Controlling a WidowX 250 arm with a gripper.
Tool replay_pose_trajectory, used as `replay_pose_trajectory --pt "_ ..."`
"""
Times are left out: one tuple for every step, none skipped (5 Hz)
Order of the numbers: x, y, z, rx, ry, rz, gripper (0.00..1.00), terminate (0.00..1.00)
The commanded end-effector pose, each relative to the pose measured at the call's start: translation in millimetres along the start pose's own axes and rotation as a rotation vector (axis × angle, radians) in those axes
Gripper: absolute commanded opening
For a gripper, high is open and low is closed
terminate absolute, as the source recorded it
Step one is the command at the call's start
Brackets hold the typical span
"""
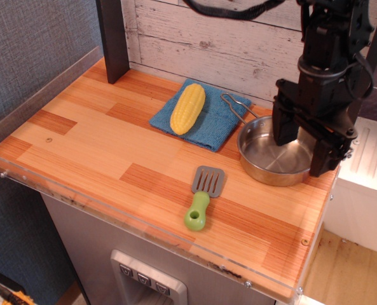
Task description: Put the silver pan left of the green spatula.
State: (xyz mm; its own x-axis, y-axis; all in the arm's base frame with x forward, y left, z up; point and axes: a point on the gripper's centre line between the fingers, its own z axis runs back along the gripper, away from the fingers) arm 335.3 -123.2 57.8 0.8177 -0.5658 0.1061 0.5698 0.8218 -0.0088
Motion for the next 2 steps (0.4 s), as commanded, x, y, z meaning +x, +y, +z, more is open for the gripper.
replay_pose_trajectory --pt "0 12 -6 0.016 0.019 0.013 1.0 0.0" --pt "0 16 -18 0.017 0.047 0.011 1.0 0.0"
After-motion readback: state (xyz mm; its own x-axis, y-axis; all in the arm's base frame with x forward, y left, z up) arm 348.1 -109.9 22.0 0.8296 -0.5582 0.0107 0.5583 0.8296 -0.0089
